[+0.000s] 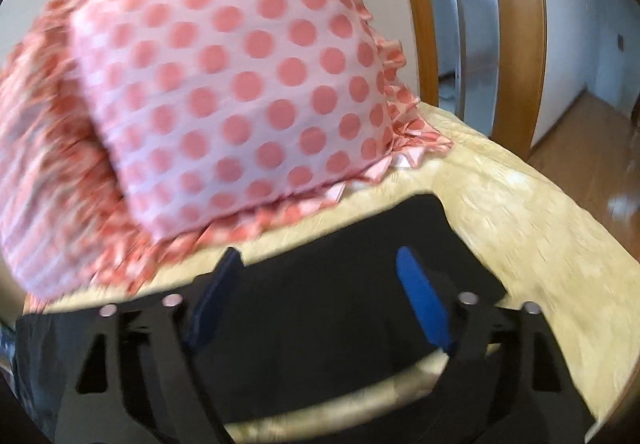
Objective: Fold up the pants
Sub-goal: 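Grasp the trouser leg hem with the right tool and lift it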
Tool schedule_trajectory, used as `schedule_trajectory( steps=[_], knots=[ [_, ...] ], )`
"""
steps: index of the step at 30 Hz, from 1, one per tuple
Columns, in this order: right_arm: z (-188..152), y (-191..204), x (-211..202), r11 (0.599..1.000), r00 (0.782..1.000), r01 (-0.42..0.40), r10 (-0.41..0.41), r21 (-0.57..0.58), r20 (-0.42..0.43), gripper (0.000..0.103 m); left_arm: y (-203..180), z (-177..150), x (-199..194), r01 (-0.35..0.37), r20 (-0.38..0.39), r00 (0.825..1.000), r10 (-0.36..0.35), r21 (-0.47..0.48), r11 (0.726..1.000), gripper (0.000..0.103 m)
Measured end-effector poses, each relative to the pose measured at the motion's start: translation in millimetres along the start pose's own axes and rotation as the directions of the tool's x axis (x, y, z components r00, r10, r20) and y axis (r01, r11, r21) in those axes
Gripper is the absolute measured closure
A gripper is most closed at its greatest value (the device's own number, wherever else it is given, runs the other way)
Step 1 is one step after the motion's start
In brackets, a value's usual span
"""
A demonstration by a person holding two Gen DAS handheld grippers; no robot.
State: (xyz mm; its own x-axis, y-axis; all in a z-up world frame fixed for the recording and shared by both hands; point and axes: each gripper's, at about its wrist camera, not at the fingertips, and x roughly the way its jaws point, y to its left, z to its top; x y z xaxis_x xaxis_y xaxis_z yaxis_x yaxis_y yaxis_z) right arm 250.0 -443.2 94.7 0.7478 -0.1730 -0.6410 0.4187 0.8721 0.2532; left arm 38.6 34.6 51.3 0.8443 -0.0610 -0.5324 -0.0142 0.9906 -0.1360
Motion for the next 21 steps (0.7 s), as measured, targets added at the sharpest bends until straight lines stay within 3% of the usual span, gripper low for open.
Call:
schedule_trajectory(
  steps=[4, 10, 14, 18, 21],
  knots=[
    [23.3, -3.9, 62.1, 0.998, 0.995, 0.061, -0.06, 0.017, -0.076, 0.046, -3.7, 5.2, 13.5, -0.002, -0.02, 1.0, 0.003, 0.029, 1.0, 0.002],
    [8.5, -30.7, 101.9, 0.995, 0.968, 0.054, -0.032, 0.086, -0.247, 0.051, -6.6, 10.2, 24.5, 0.016, -0.025, 1.0, -0.015, 0.051, 0.999, 0.002],
    [-9.7, -40.4, 85.3, 0.995, 0.966, 0.062, -0.042, 0.072, -0.253, 0.054, -13.7, 11.2, 32.3, 0.062, -0.038, 0.997, -0.06, 0.049, 0.997, 0.002],
    [0.0, -52.9, 86.1, 0.975, 0.965, 0.071, -0.013, 0.212, -0.263, 0.048, -22.7, 8.5, 41.7, 0.086, -0.079, 0.994, -0.08, 0.069, 0.994, 0.002],
    [15.1, -49.0, 85.9, 0.976, 0.978, 0.119, -0.083, 0.181, -0.192, 0.048, -22.4, 6.7, 39.7, 0.07, -0.08, 0.995, -0.064, 0.085, 0.994, 0.002]
  ],
)
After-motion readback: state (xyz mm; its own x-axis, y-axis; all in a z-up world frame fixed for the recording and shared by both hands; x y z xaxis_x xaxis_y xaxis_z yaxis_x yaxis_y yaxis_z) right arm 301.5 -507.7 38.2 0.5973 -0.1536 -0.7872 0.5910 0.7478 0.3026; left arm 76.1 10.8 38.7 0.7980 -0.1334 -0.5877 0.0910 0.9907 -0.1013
